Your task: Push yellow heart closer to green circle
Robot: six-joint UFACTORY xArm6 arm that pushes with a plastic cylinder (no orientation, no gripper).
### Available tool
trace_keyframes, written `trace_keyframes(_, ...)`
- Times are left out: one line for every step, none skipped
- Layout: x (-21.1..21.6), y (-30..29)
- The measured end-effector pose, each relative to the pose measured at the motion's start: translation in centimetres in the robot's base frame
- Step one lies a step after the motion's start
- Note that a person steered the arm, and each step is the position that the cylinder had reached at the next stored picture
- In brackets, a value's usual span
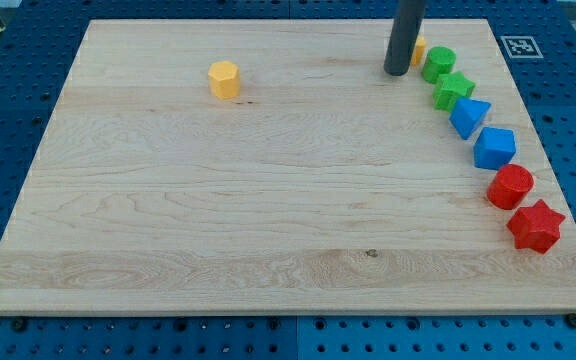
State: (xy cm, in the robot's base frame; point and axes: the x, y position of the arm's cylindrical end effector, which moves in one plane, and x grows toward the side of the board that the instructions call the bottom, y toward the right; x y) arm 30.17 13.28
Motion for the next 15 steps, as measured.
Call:
trace_keyframes(0.0, -2.9)
trace_keyframes(-1.7, -4.5)
trace_keyframes(-4.6, -4.8)
trace_keyframes(-4.9, -4.7)
trace_keyframes(-4.9, -3.0)
trace_keyframes(-4.9, -0.3)
trace_keyframes(-4.7, 1.1)
trace_keyframes(-4.5, 1.1)
trace_keyframes(-2.4, -0.1)
trace_keyframes(-1.9, -0.2)
trace_keyframes(-1.9, -0.2)
trace_keyframes(-1.9, 0.6)
trace_keyframes(-2.1, 1.6)
trace_keyframes(-2.3, 3.0)
trace_keyframes(-2.3, 3.1)
